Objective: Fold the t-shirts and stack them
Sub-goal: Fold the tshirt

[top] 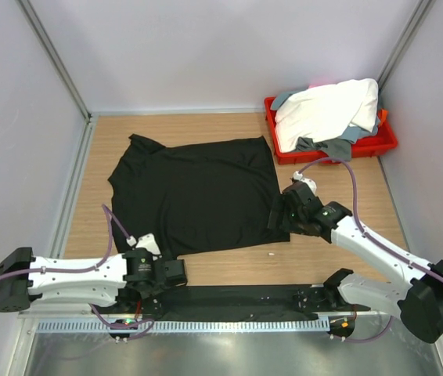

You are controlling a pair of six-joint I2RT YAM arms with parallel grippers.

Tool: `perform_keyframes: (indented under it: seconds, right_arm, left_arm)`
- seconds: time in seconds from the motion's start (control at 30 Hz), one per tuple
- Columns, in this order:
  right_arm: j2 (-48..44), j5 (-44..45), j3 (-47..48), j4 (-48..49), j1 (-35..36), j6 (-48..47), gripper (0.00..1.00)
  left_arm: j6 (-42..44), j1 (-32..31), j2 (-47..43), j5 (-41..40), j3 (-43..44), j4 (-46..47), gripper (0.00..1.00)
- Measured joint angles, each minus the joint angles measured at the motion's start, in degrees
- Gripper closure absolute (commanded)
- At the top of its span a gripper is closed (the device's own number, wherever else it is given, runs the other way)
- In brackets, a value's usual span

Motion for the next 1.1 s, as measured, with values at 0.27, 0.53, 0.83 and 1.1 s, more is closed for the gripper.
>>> perform_keyframes:
  seconds: [0.27,0.53,0.83,1.1]
  right_arm:
    - [3.3,-0.8,0.0,1.7,0.1,-1.3,0.09]
    - [5.4,-1.5,0.0,2.9,0.1,-2.9,0.09]
    - [6.0,-1.8,0.0,3.6,0.2,-3.8,0.09]
    - [4.8,-1.4,-1.9,5.0,0.2,-1.9,0.45]
  left_arm:
    - [-3.1,0.1,3.2,-2.3,0.4,-0.4,0.28]
    - [-1.0,3.5,12.4,-3.5,3.3,1.2,0.24]
    - [9.2,13.8,14.9,-4.4,3.1,10.8,0.63]
    - [13.4,14.4,15.6,-4.7,3.6,11.5,1.00]
